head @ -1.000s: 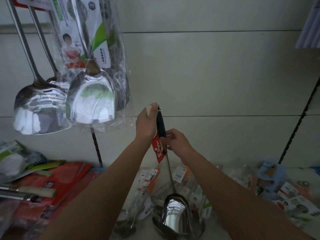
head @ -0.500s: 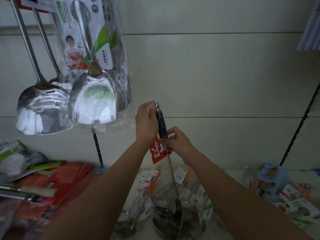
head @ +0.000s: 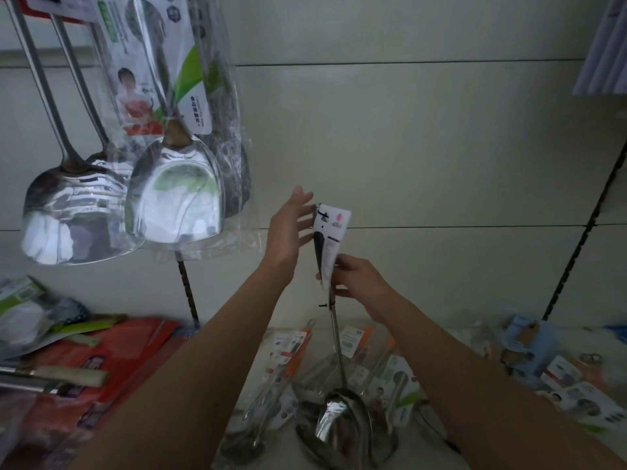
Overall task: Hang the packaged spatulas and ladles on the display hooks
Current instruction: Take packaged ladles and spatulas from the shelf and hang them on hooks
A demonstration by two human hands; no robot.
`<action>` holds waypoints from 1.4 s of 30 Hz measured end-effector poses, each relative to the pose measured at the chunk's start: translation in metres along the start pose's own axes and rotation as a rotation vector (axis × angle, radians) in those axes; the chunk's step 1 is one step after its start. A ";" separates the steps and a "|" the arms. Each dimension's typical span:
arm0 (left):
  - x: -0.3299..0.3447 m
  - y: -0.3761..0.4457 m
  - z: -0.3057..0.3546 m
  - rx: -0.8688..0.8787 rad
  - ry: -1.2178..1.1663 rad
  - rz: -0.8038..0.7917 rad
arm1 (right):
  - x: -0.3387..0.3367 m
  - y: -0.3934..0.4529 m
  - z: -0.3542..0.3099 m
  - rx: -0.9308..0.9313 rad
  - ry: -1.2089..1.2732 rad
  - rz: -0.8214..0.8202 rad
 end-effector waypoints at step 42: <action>0.032 -0.087 0.113 0.153 0.235 -0.176 | -0.029 -0.113 -0.186 -0.433 -0.765 0.440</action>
Point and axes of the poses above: each hand's wrist, its own y-axis towards the middle knuckle, its own x-axis out of the palm, z = x × y, the point moved 5 cm from there along y, towards the middle knuckle, and after that the axes turned 10 degrees about z, right-handed, at the moved point
